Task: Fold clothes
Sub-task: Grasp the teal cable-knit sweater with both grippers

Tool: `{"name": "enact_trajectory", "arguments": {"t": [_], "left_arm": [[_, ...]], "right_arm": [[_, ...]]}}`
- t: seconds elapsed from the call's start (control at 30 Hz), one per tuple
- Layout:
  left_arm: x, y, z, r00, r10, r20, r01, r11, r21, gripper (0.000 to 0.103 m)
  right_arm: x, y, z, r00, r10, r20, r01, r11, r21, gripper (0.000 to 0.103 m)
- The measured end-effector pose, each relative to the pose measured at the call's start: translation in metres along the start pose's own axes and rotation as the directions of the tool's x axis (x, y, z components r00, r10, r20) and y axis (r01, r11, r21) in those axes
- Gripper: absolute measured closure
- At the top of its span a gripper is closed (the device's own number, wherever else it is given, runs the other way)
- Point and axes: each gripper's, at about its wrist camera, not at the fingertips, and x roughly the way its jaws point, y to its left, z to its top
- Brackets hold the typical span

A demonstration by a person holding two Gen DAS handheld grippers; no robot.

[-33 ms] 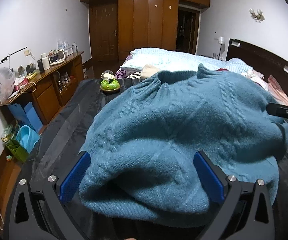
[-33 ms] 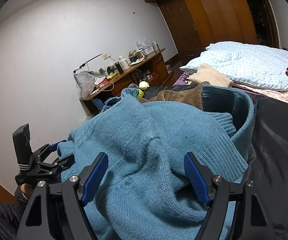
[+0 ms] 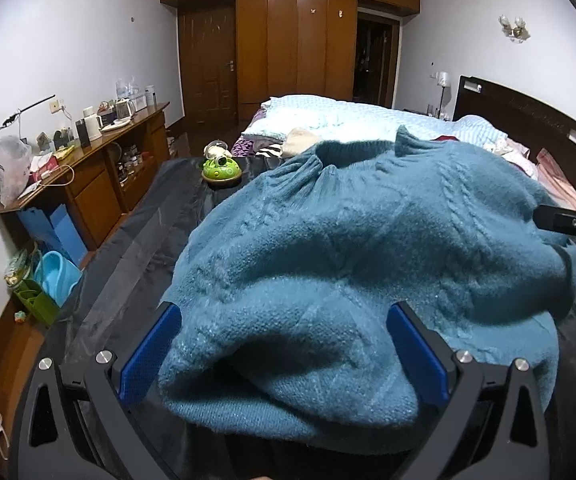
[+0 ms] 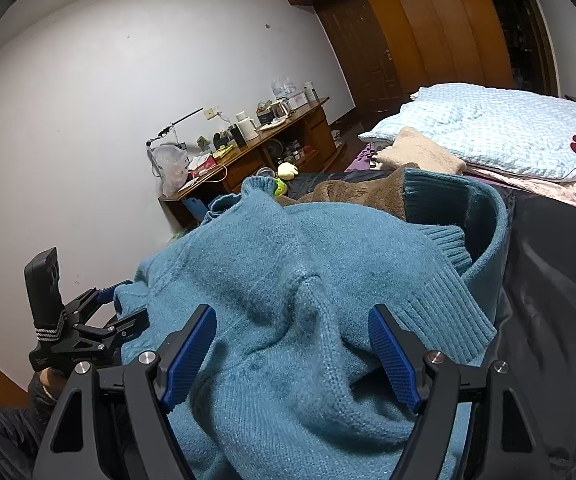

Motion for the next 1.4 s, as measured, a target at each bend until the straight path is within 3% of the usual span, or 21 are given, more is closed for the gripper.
{"name": "enact_trajectory", "arguments": {"t": [0.2,0.27,0.33,0.73,0.93,1.0,1.07,1.17,1.23,1.33,1.4], "left_arm": [[-0.007,0.002,-0.009,0.999,0.031,0.032,-0.032,0.999,0.025,0.000],[0.002,-0.003,0.002,0.999,0.048,-0.018,-0.048,0.998,0.038,0.000],[0.000,-0.002,0.000,0.999,0.043,-0.012,-0.043,0.999,0.032,0.000],[0.008,0.000,-0.002,0.999,0.016,-0.035,-0.015,1.000,0.014,0.000],[0.007,0.003,-0.003,0.999,0.000,-0.037,0.000,1.000,0.004,0.000],[0.007,0.002,-0.003,0.999,0.002,-0.037,-0.002,1.000,0.005,0.000],[0.006,0.002,-0.003,0.999,0.004,-0.037,-0.004,1.000,0.006,0.000],[0.005,0.005,-0.001,0.999,-0.003,-0.041,0.003,1.000,0.001,0.000],[0.003,0.006,0.000,0.999,-0.001,-0.043,0.001,1.000,0.003,0.000],[-0.001,0.007,0.002,0.999,0.008,-0.040,-0.008,1.000,0.009,0.000],[-0.004,0.010,0.003,0.999,0.018,-0.034,-0.018,1.000,0.008,0.000]], "right_arm": [[-0.003,0.002,-0.004,1.000,-0.022,-0.001,0.022,0.999,-0.025,0.022],[-0.001,0.004,-0.003,1.000,-0.030,-0.008,0.030,0.999,-0.030,0.022],[-0.002,0.008,-0.007,1.000,-0.026,-0.001,0.026,0.999,-0.041,0.022],[-0.009,0.036,-0.010,0.997,0.078,-0.014,-0.079,0.985,-0.151,0.025],[-0.008,0.026,-0.003,0.981,0.191,-0.035,-0.194,0.976,-0.097,0.029],[-0.002,0.013,0.001,0.974,0.221,-0.044,-0.222,0.974,-0.039,0.039],[0.003,0.001,0.002,0.974,0.220,-0.054,-0.219,0.975,0.022,0.072],[0.007,-0.023,0.000,0.965,0.257,-0.046,-0.250,0.959,0.132,0.086],[0.003,-0.020,-0.003,0.974,0.221,-0.039,-0.215,0.969,0.121,0.088],[-0.008,0.012,-0.008,0.999,0.047,-0.026,-0.048,0.999,-0.026,0.092],[-0.018,0.040,-0.012,0.995,-0.095,0.015,0.096,0.984,-0.153,0.093]]}}
